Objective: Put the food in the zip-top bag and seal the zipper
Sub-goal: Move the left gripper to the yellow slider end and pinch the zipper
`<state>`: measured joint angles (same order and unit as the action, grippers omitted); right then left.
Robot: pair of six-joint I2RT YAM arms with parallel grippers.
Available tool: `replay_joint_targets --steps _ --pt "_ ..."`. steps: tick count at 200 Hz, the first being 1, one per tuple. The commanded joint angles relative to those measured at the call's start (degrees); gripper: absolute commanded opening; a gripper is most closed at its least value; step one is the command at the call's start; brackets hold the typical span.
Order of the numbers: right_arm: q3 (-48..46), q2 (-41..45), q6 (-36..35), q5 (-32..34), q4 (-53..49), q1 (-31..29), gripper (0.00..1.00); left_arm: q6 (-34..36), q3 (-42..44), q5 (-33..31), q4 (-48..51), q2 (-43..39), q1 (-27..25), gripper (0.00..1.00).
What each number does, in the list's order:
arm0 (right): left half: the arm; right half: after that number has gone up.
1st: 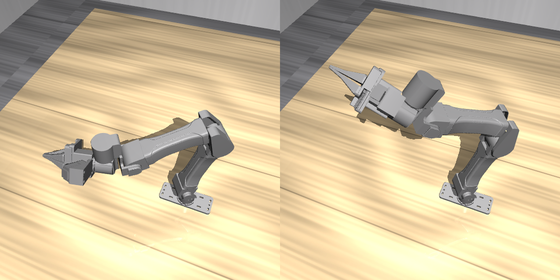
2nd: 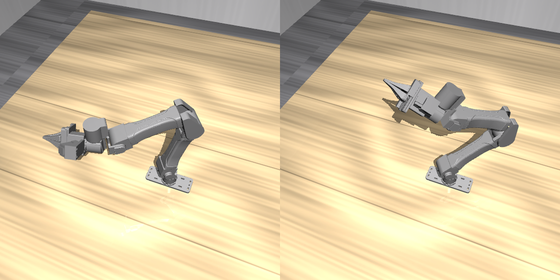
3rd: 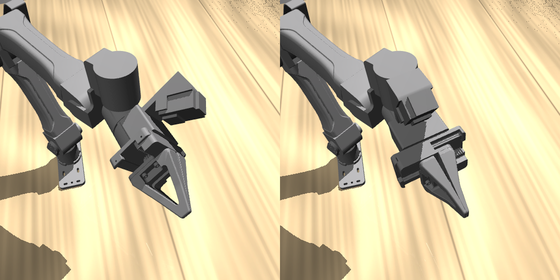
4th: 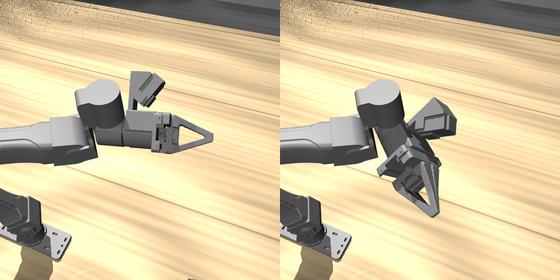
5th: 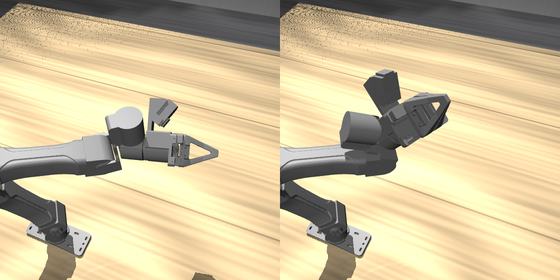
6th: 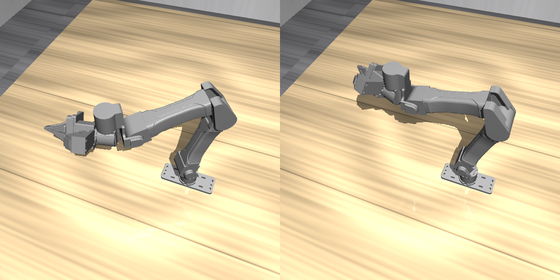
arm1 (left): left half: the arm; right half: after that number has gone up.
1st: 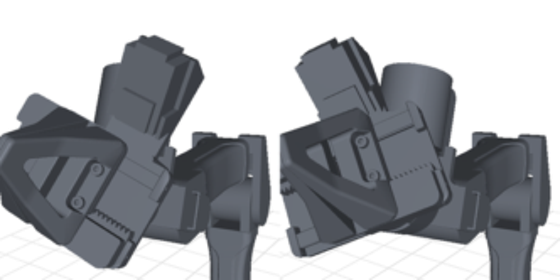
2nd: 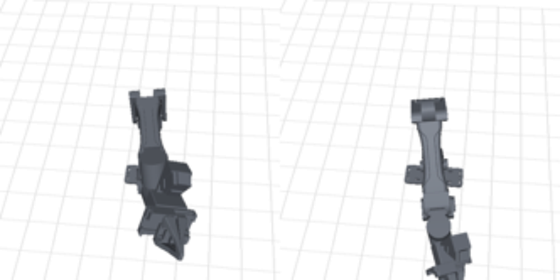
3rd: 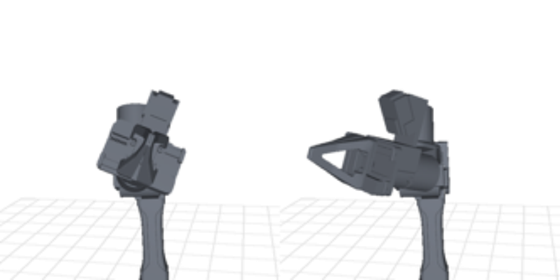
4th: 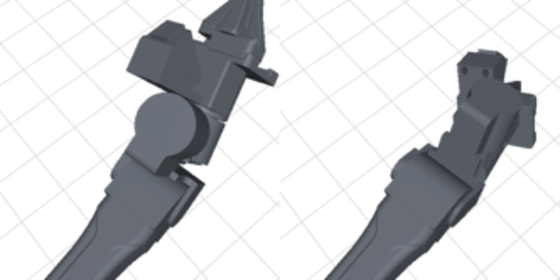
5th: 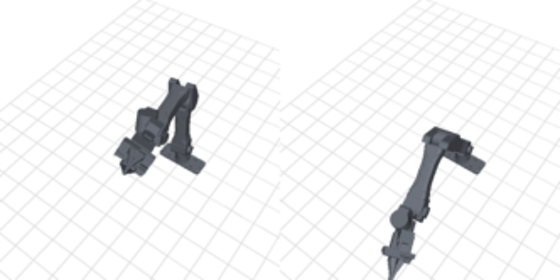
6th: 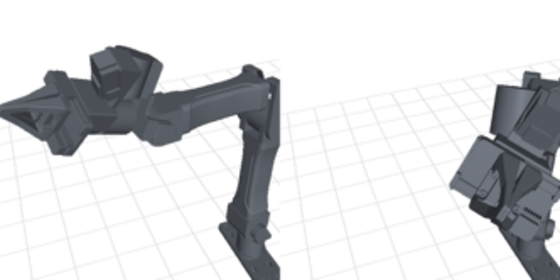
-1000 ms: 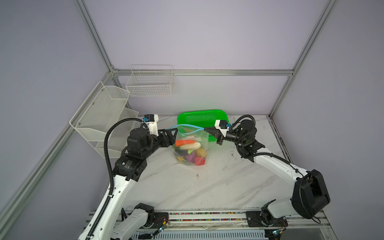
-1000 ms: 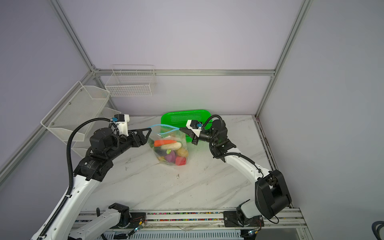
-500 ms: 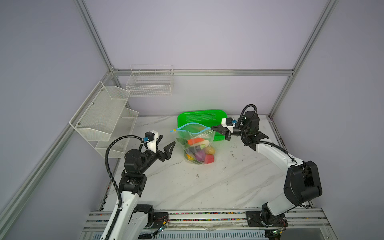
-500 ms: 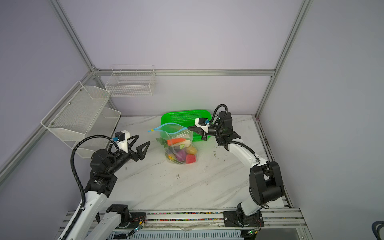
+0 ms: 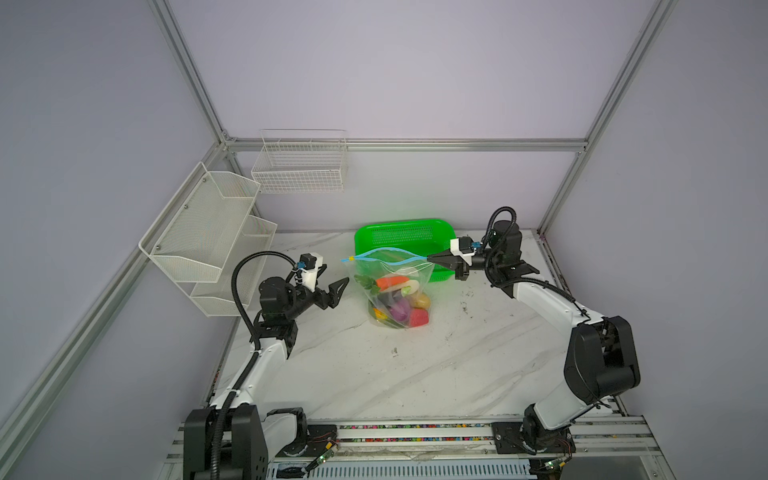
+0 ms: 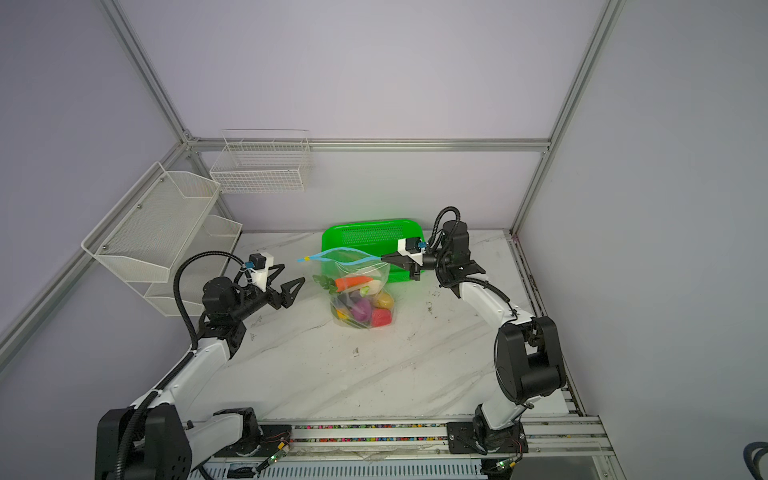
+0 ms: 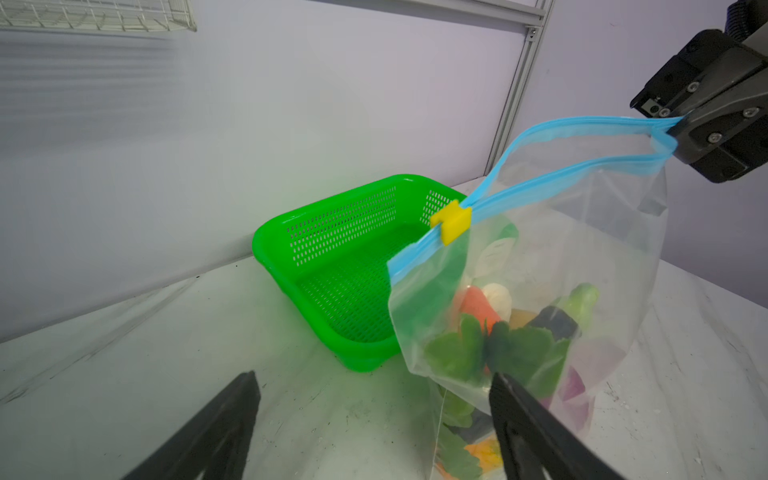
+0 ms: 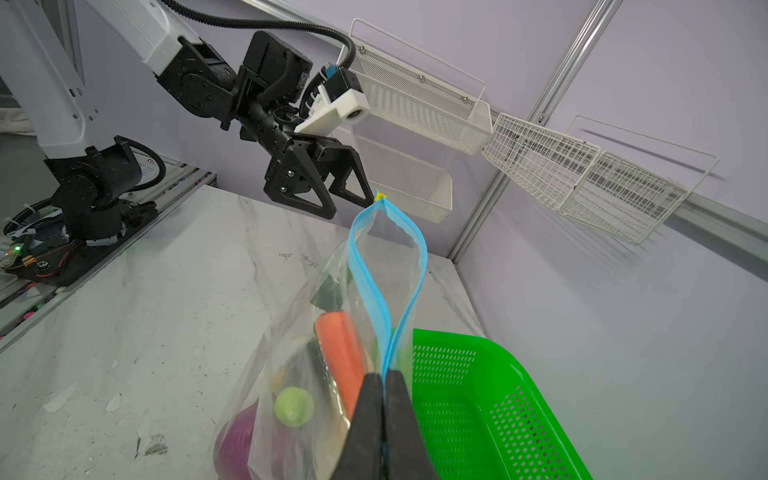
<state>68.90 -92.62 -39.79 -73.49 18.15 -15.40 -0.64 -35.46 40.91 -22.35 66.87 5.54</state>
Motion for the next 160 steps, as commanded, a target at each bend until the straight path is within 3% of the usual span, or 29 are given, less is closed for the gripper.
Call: replay_joint_targets --steps 1,32,102,160 --pt "1.06 0.62 -2.63 -2.51 -0.72 0.24 0.00 -2.87 -6.12 8.96 -9.80 1.78 2.34 0.85" --pt "1.42 0.42 -3.01 -2.38 -1.19 0.26 0.00 -3.93 -6.94 13.11 -12.62 3.31 2.37 0.84" --pt "3.79 -0.34 -5.42 -1.65 -6.51 0.22 0.00 -4.36 -11.92 15.30 -13.94 8.54 1.91 0.83" --pt "3.96 -0.68 -5.37 -1.22 -6.46 0.26 0.00 -4.46 -12.51 18.73 -13.91 10.10 1.34 0.63"
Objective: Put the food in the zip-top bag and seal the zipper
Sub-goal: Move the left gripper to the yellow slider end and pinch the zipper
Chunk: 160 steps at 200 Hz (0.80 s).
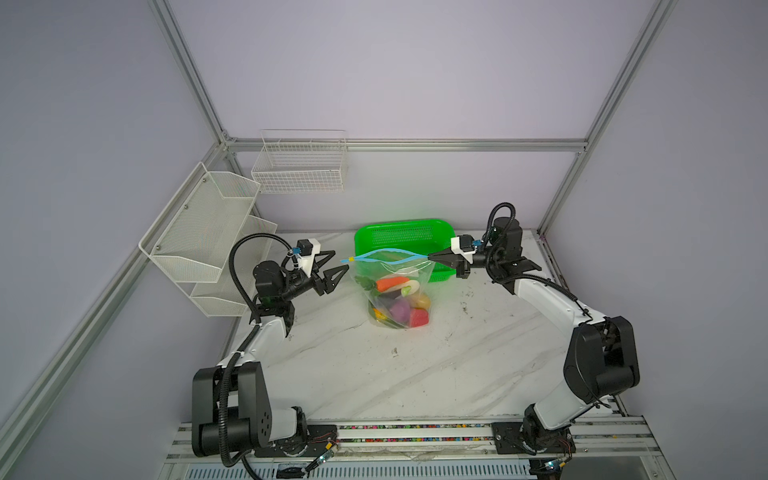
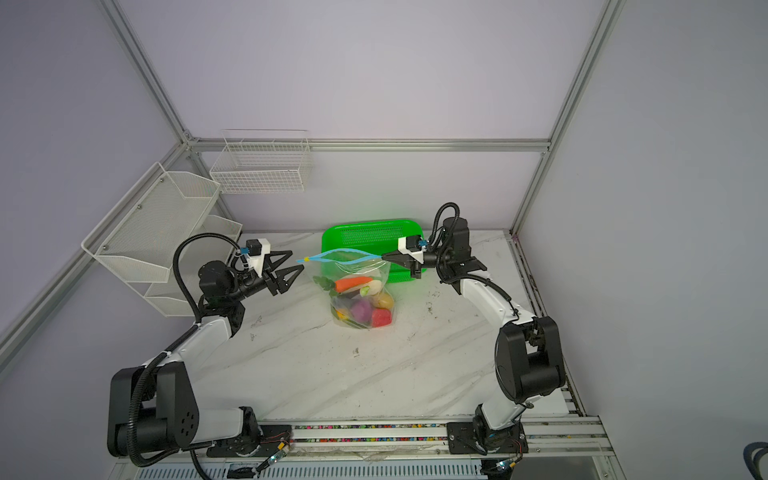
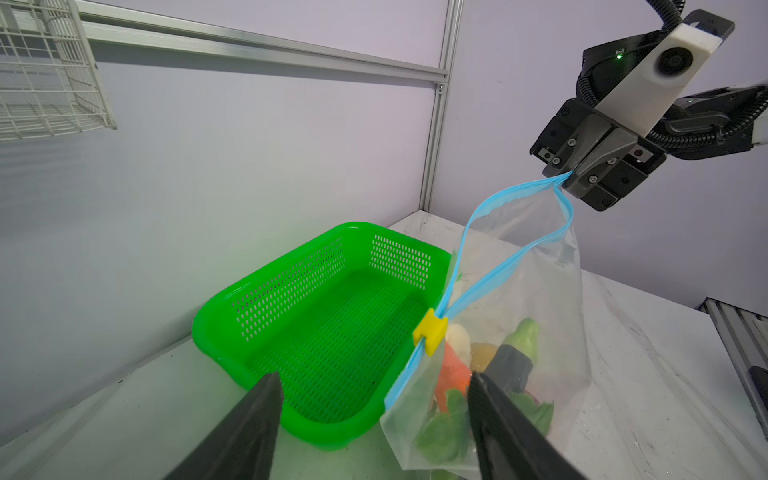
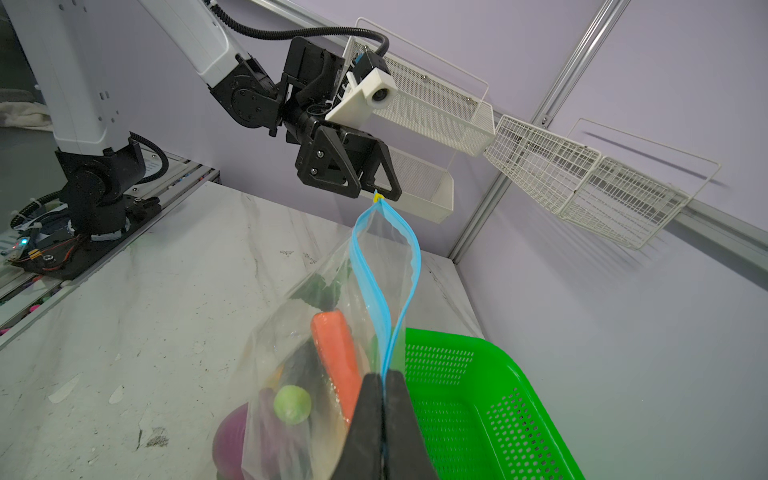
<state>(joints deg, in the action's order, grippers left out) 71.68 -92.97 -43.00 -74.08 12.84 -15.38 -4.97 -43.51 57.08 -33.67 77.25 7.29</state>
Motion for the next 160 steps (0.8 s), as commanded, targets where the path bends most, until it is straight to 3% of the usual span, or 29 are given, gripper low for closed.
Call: replay_joint_targets --steps 1,25,68,130,160 --pt "1.18 -0.35 -2.17 -0.62 -1.15 0.20 0.00 -0.13 -4.48 2.58 -2.61 -0.27 -0.47 0.63" --pt "1.45 -0.77 -1.82 -0.63 -1.56 0.18 0.00 0.33 -5.42 3.15 -2.54 0.73 -1.23 0.48" --pt "1.47 -0.81 -1.81 -0.62 -1.77 0.19 0.00 -0.76 -6.42 4.71 -2.63 2.37 -1.75 0.39" --pt "1.70 -1.36 -1.64 -0.28 -2.07 0.18 0.00 -0.98 -7.12 4.85 -1.35 1.96 -1.93 0.00" --pt "1.78 -1.10 -1.47 0.63 -2.59 0.19 0.00 -2.76 -6.87 2.76 -1.22 0.44 -2.23 0.00"
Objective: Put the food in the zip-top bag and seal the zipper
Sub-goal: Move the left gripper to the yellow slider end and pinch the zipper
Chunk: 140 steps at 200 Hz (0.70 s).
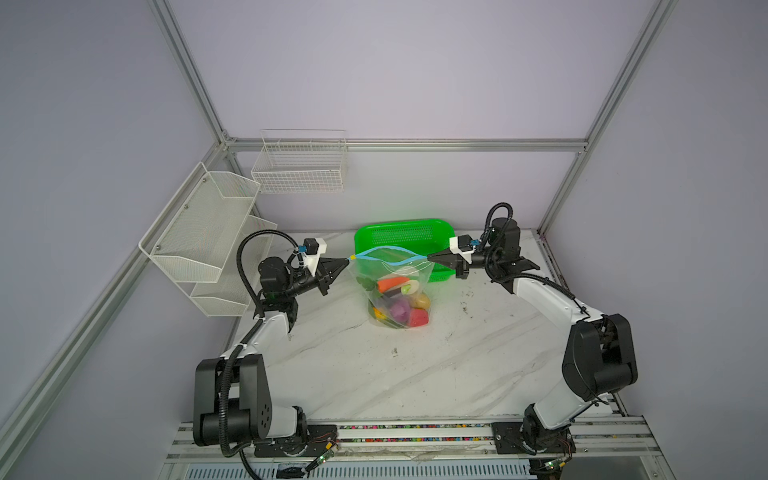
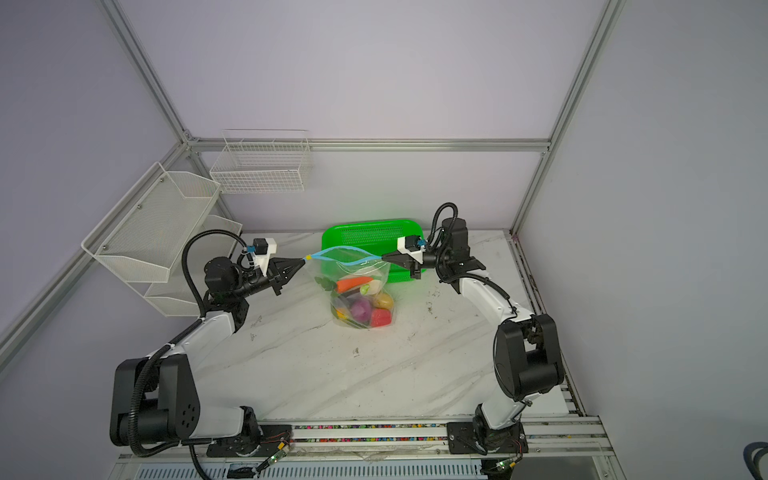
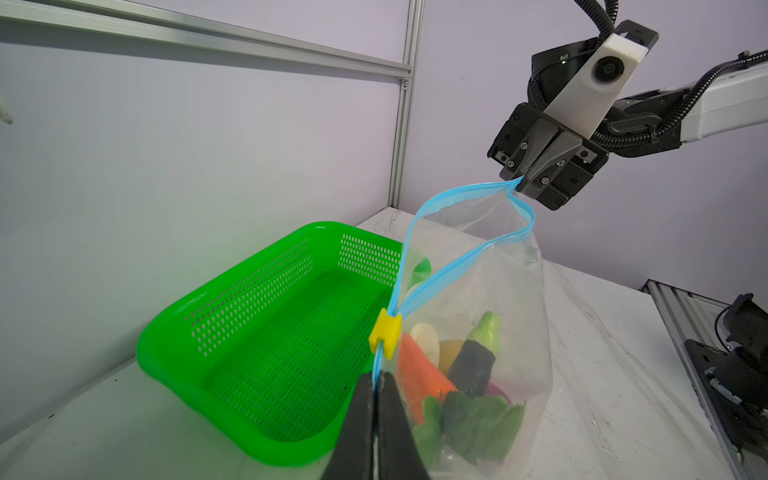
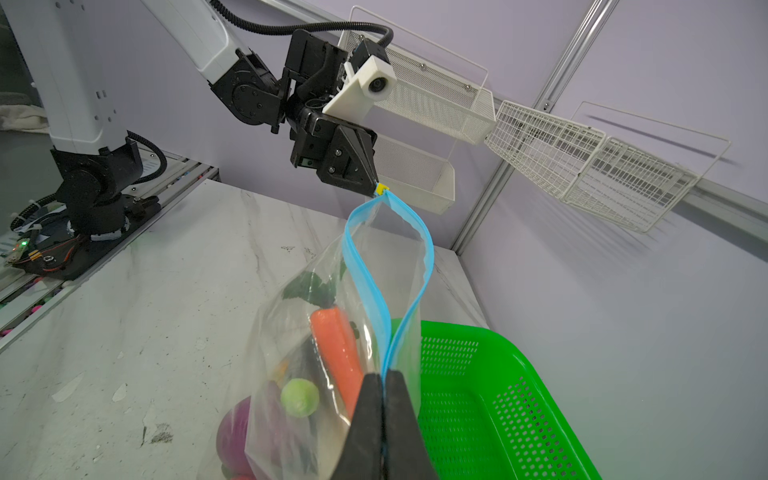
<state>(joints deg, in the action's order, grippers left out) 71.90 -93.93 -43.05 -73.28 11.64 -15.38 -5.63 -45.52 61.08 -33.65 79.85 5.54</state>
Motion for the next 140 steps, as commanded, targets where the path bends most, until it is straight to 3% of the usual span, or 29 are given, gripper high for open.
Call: replay_joint_targets --steps 1,64,140 --pt "1.57 -0.12 -1.38 -0.10 -1.37 0.18 0.00 -2.19 -4.85 -1.41 -1.24 -2.25 -0.51 0.00" --pt "3.83 2.98 2.78 4.31 -2.71 0.21 0.00 -5.52 1.03 -18.23 6.61 -16.13 -5.14 0.00" --pt "3.28 10.19 5.13 7.78 -7.05 0.20 0.00 -5.79 7.76 -25.93 16.44 -29.07 -7.91 0.00"
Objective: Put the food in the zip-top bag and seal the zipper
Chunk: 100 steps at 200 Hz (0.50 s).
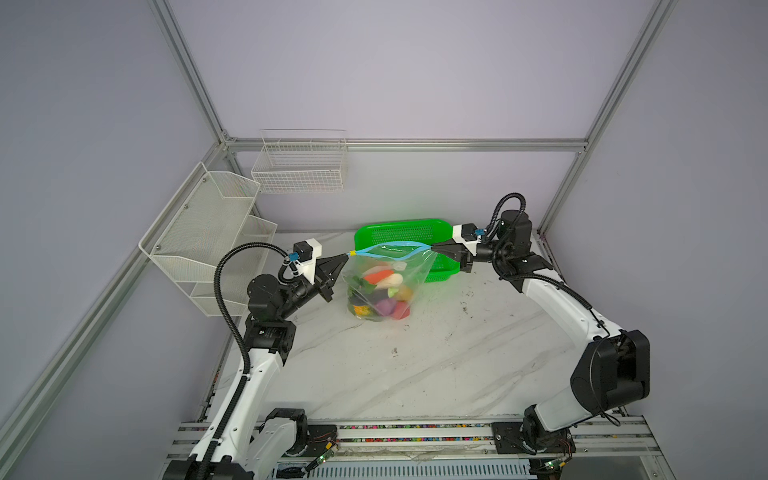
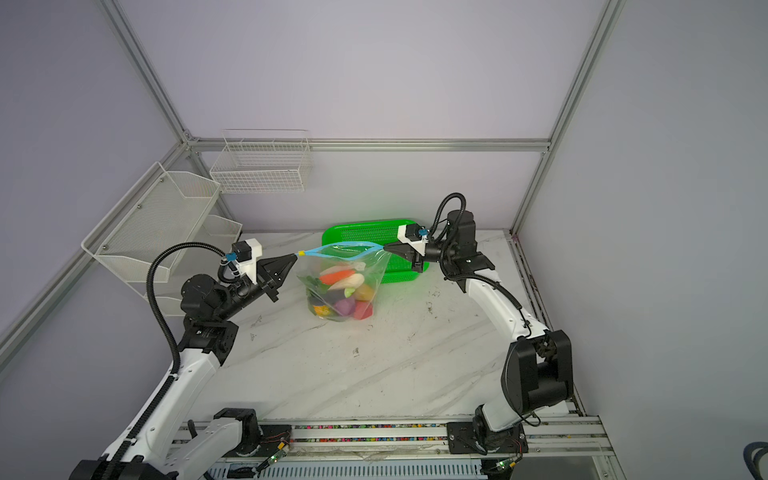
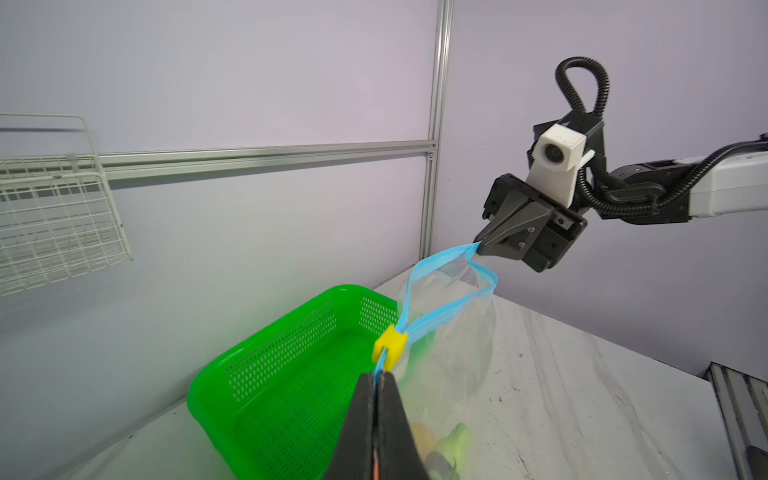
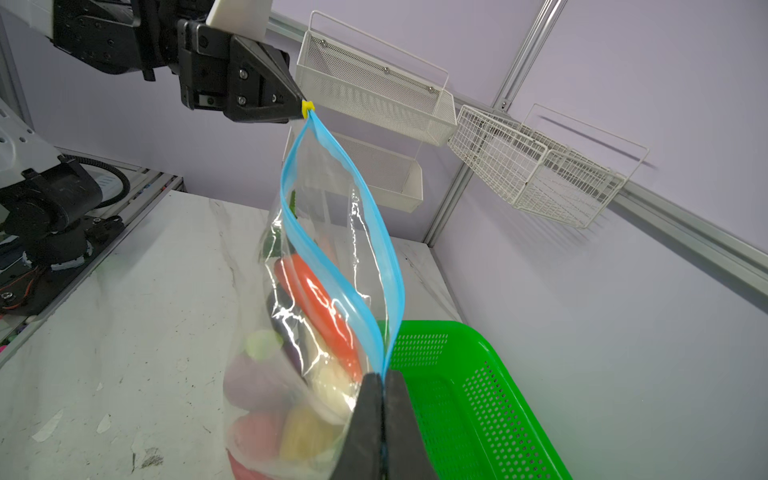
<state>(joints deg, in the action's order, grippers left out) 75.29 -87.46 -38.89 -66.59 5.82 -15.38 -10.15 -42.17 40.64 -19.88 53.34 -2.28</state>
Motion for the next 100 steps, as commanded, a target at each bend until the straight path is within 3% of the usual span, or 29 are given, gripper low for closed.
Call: replay_joint_targets --steps 1,47,100 --pt "-0.12 3.80 1.00 1.19 -1.24 0.19 0.00 -1.27 4.63 -5.49 2.75 -2.68 -0.09 0.00" --pt "-2.12 6.53 1.45 3.93 -2.11 0.21 0.00 -1.40 7.05 -9.52 5.03 -5.05 -0.15 0.00" --pt "-5.17 6.54 0.47 5.15 -3.40 0.23 0.00 -1.78 5.79 -6.56 3.66 -2.72 -2.14 0.00"
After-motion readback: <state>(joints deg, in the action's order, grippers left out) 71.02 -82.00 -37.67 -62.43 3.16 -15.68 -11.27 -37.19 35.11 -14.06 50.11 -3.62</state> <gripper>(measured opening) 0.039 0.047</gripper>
